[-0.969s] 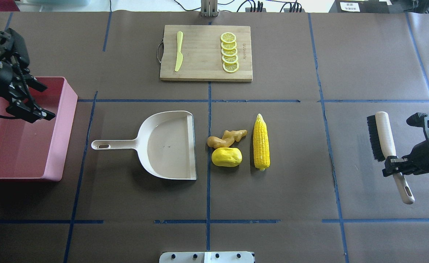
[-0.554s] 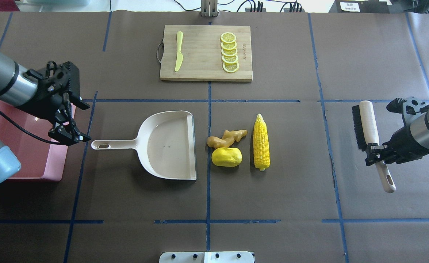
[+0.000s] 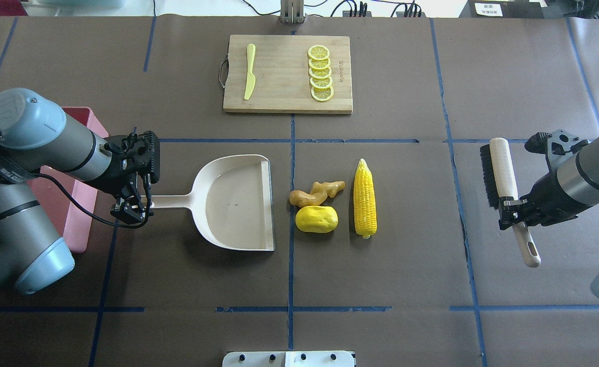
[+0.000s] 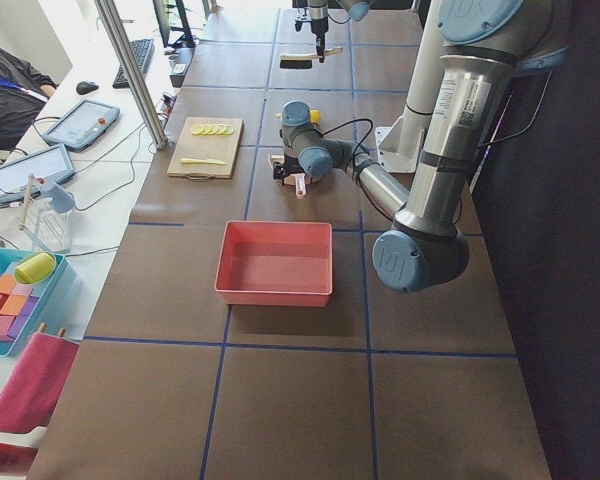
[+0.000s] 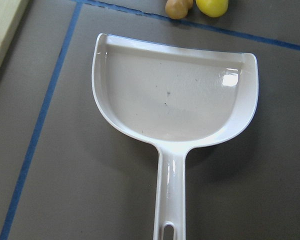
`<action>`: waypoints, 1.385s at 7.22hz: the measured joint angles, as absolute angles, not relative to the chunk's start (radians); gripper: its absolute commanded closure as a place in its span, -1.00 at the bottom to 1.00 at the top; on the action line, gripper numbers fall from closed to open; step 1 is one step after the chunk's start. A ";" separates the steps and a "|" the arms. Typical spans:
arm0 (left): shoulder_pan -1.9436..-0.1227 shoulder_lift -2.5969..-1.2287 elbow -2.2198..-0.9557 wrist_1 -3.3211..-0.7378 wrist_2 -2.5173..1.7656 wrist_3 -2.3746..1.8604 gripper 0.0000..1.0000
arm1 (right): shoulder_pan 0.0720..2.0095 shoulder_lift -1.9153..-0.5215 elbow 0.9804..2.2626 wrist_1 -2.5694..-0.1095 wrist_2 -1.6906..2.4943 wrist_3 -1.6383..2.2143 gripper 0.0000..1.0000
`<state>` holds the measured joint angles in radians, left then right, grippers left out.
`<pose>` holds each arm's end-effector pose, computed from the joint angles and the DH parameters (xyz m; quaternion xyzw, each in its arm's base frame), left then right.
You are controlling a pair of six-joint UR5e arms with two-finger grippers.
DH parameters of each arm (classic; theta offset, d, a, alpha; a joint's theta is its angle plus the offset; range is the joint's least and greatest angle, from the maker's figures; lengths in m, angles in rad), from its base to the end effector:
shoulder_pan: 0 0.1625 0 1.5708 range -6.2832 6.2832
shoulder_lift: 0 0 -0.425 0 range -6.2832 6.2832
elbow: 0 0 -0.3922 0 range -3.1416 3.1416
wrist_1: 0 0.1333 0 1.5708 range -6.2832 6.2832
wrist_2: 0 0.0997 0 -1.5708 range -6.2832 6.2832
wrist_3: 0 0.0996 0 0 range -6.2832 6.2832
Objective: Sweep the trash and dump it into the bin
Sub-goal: 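Grasp the white dustpan handle with the left gripper while the right lifts the brush, then slide the dustpan toward the produce with the left gripper while the right brings the brush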
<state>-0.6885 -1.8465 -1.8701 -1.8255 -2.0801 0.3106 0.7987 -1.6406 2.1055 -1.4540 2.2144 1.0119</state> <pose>0.3912 -0.4316 0.3433 0.3092 0.3312 0.5815 0.6757 -0.2599 -0.3723 0.4224 -0.0650 -0.4020 0.0187 0.9131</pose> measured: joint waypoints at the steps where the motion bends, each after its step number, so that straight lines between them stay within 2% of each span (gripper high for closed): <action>1: -0.674 -1.862 -1.851 -1.825 -2.073 0.311 -0.99 | 0.797 -1.636 2.106 -1.455 2.214 1.012 1.00; 5: -0.625 -1.877 -1.818 -1.819 -2.071 0.305 -0.98 | 0.785 -1.621 2.106 -1.456 2.210 1.012 1.00; 6: -0.616 -1.883 -1.802 -1.819 -2.071 0.303 -0.79 | 0.779 -1.615 2.106 -1.459 2.210 1.012 1.00; 7: -0.612 -1.889 -1.789 -1.819 -2.072 0.302 -0.29 | 0.774 -1.607 2.106 -1.466 2.209 1.013 1.00; 9: -0.610 -1.892 -1.776 -1.817 -2.071 0.299 0.41 | 0.772 -1.595 2.106 -1.477 2.209 1.014 1.00; 10: -0.609 -1.891 -1.775 -1.813 -2.070 0.298 0.89 | 0.772 -1.593 2.106 -1.479 2.209 1.014 1.00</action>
